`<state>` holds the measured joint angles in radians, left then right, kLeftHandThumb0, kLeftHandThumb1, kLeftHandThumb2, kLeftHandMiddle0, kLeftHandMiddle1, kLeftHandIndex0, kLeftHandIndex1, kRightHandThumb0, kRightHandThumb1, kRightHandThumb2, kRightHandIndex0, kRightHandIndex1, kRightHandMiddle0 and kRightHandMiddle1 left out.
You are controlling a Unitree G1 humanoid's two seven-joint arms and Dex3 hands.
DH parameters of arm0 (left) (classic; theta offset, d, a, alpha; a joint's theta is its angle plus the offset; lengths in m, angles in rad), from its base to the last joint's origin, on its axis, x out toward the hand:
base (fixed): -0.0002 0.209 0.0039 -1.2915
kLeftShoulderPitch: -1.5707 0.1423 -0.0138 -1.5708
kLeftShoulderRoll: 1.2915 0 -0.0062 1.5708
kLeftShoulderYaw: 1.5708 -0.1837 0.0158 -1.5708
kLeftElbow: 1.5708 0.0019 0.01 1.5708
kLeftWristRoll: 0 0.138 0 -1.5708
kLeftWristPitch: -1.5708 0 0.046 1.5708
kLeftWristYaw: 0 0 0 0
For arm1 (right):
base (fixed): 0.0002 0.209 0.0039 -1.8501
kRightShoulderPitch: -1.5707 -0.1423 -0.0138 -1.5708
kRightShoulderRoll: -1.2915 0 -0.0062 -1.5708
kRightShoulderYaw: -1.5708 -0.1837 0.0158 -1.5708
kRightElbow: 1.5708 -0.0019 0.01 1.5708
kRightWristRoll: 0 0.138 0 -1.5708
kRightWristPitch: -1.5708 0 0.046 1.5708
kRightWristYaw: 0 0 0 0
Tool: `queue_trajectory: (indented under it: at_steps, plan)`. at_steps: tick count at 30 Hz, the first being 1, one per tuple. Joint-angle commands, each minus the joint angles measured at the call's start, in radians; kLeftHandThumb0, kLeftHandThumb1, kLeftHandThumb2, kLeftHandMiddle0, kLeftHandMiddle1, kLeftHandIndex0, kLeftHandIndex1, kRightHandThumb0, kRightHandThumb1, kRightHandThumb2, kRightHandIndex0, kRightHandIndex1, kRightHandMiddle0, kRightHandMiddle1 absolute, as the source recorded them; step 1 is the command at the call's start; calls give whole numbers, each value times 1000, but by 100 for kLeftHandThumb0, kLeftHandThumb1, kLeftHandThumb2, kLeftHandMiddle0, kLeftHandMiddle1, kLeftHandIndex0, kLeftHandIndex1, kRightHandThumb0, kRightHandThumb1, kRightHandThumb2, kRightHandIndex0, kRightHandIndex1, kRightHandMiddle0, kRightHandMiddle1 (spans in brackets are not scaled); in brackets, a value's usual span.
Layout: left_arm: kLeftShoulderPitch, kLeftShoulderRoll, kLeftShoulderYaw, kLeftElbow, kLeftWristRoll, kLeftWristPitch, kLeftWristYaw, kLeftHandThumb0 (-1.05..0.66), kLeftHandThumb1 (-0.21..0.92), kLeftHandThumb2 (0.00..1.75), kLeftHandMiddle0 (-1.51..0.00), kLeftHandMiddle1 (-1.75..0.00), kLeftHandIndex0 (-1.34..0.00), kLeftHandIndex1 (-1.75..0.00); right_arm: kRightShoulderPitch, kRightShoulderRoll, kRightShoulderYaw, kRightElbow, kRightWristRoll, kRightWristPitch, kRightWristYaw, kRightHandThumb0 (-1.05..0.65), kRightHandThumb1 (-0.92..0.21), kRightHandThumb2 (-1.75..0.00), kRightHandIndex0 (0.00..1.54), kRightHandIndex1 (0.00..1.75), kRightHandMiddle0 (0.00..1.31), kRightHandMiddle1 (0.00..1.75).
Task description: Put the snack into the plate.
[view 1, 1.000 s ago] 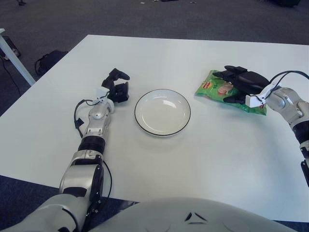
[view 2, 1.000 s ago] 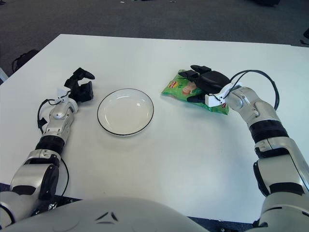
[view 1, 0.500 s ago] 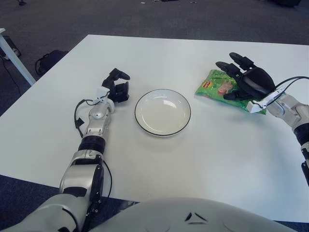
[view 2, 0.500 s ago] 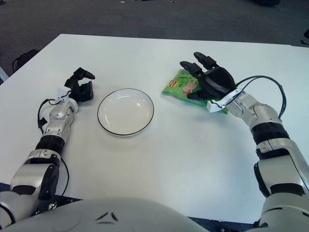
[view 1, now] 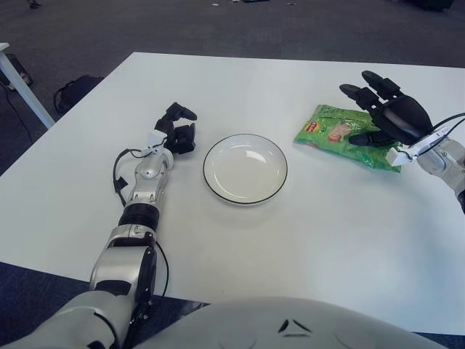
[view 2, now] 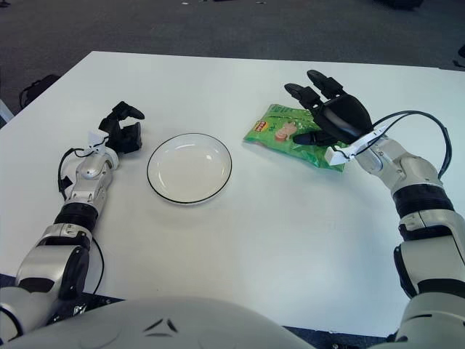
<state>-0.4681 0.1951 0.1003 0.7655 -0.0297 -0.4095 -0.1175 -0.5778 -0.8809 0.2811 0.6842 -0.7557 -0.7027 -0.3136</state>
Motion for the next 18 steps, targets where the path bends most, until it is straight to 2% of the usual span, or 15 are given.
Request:
queue_trajectory:
  at_steps: [1,8,15,18]
  plan:
    - [70,-22,-16,54,19,6,8,-41,56,100,-117,-175,-42,-175,36,-20,-18,-40,43,34,97,-104,-92,-70,0,0,0,26]
    - [73,-18,-28,48,44,1,37,-41,56,101,-118,-175,-42,-175,69,-14,-36,-88,77,140,258,-105,-92,-74,0,0,0,17]
    - [83,-16,-34,25,58,17,55,-40,57,99,-119,-175,-41,-175,95,-16,-44,-169,134,300,513,-105,-92,-83,0,0,0,3]
    - [82,-15,-32,26,52,21,49,-40,58,98,-119,-175,-41,-175,99,-17,-39,-193,134,346,583,-105,-92,-84,0,0,0,1]
